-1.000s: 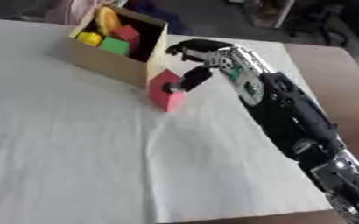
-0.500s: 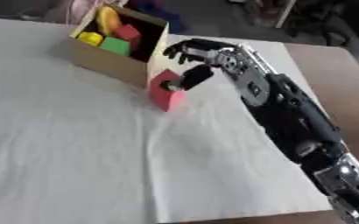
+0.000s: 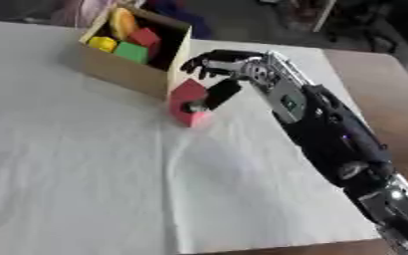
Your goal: Pick up objects on the table and place them in the box.
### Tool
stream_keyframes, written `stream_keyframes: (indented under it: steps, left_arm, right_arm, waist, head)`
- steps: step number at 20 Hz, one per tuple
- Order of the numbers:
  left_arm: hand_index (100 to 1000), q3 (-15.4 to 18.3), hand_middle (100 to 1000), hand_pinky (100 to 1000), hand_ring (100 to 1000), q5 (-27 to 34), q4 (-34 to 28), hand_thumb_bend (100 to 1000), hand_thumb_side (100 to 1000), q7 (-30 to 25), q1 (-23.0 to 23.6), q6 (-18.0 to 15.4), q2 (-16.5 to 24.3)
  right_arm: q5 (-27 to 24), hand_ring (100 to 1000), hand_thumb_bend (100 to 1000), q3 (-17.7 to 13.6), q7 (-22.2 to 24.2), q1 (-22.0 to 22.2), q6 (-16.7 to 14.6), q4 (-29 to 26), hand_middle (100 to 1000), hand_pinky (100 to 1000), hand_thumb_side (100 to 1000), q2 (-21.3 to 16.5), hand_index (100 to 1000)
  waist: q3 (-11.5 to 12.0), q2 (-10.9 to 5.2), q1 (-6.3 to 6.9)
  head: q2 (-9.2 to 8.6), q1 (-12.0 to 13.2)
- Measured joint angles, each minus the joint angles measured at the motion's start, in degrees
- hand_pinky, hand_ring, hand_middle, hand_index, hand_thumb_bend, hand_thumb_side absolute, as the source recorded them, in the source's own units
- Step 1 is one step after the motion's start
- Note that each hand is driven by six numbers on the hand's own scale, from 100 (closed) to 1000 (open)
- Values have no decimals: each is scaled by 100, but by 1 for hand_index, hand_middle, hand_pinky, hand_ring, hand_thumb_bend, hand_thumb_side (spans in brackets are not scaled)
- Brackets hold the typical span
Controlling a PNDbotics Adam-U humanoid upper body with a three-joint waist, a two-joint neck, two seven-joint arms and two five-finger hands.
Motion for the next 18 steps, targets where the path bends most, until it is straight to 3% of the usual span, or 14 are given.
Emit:
stream_keyframes:
  steps: [2, 7, 10, 14, 18]
  left_arm:
    - [821, 0, 640, 822, 606, 0, 0, 468, 508, 0, 0, 0, 0]
    - [820, 0, 640, 822, 606, 0, 0, 465, 509, -11, 0, -2, -1]
    - [820, 0, 640, 822, 606, 0, 0, 464, 510, -14, 0, -1, -1]
    - [821, 0, 640, 822, 605, 0, 0, 461, 511, -14, 1, -1, -1]
    - [821, 1, 640, 822, 604, 0, 0, 459, 511, -14, 8, -1, -1]
  right_arm:
    - [215, 849, 472, 1, 0, -10, -52, 75, 888, 817, 501, 13, 966]
    - [474, 700, 368, 6, -39, -45, -208, 175, 738, 692, 363, 69, 887]
    - [460, 600, 314, 5, -155, -54, -253, 176, 643, 615, 283, 103, 813]
    - [312, 539, 266, 3, -381, -68, -238, 137, 572, 556, 216, 106, 727]
    - [81, 515, 243, -31, -543, -128, -153, -30, 536, 531, 197, 81, 696]
  waist:
    - [1, 0, 0]
    - [1, 0, 0]
    - [1, 0, 0]
    - [2, 0, 0]
    - [-3, 0, 0]
  head:
    - [-1, 0]
    - [-2, 0]
    - [-3, 0]
    - [-9, 3]
    - [-25, 12]
